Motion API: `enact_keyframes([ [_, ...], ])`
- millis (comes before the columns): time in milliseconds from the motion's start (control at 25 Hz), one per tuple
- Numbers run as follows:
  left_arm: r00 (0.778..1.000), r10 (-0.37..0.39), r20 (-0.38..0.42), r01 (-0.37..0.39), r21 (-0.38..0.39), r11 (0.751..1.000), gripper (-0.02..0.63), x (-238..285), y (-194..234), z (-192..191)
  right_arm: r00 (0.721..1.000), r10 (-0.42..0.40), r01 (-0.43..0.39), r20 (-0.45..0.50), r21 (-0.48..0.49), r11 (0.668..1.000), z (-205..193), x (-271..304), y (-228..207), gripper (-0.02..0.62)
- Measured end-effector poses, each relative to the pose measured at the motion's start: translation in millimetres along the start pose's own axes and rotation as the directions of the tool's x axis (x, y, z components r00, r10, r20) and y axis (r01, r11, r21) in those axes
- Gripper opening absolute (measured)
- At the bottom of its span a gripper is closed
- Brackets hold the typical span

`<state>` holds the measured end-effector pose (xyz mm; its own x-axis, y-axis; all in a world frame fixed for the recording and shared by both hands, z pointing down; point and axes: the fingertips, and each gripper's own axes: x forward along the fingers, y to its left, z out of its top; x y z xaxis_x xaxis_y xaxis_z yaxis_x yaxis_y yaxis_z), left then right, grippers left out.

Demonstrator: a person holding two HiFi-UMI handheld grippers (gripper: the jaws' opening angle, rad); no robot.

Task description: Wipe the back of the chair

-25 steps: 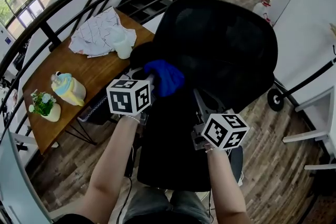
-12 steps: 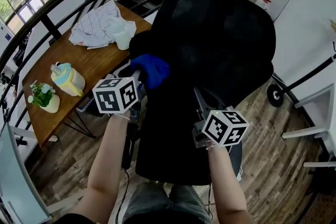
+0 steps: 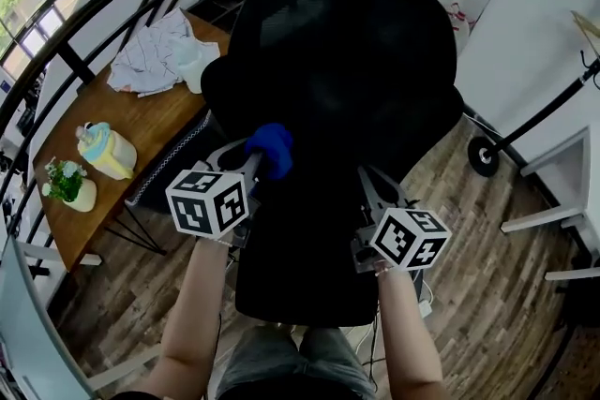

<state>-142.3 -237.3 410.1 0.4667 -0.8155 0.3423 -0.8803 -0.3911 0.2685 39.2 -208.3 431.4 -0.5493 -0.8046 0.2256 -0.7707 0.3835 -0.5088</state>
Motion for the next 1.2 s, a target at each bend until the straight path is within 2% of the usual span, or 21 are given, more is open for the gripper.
enact_keyframes([
  [120, 0.998, -0.054, -0.014, 0.054, 0.012, 0.998, 0.044, 17, -34, -14, 0.998, -0.051, 0.05, 0.038, 0.043, 0.998, 3, -22, -27, 0.034],
  [240, 0.988, -0.138, -0.065, 0.14, 0.019, 0.99, 0.044, 39, -72, -31, 0.993, -0.101, 0.097, 0.063, 0.061, 0.993, 10, -41, -51, 0.034],
  [400, 0.956, -0.267, -0.126, 0.272, 0.022, 0.962, 0.044, 69, -122, -48, 0.985, -0.146, 0.139, 0.089, 0.085, 0.987, 17, -61, -78, 0.034],
  [520, 0.935, -0.32, -0.152, 0.329, 0.039, 0.943, 0.044, 92, -156, -52, 0.979, -0.175, 0.165, 0.102, 0.1, 0.981, 20, -71, -98, 0.034],
  [720, 0.903, -0.388, -0.183, 0.4, 0.033, 0.916, 0.044, 130, -210, -58, 0.965, -0.233, 0.213, 0.124, 0.154, 0.965, 19, -88, -133, 0.034],
  [920, 0.87, -0.434, -0.233, 0.455, 0.043, 0.89, 0.044, 161, -244, -66, 0.956, -0.258, 0.232, 0.142, 0.176, 0.957, 24, -96, -149, 0.034],
  [1040, 0.86, -0.437, -0.263, 0.456, 0.015, 0.89, 0.044, 177, -254, -73, 0.95, -0.271, 0.241, 0.156, 0.184, 0.953, 25, -101, -156, 0.034],
  [1200, 0.857, -0.414, -0.306, 0.446, 0.039, 0.894, 0.044, 191, -260, -78, 0.94, -0.296, 0.264, 0.168, 0.189, 0.946, 23, -104, -167, 0.034],
])
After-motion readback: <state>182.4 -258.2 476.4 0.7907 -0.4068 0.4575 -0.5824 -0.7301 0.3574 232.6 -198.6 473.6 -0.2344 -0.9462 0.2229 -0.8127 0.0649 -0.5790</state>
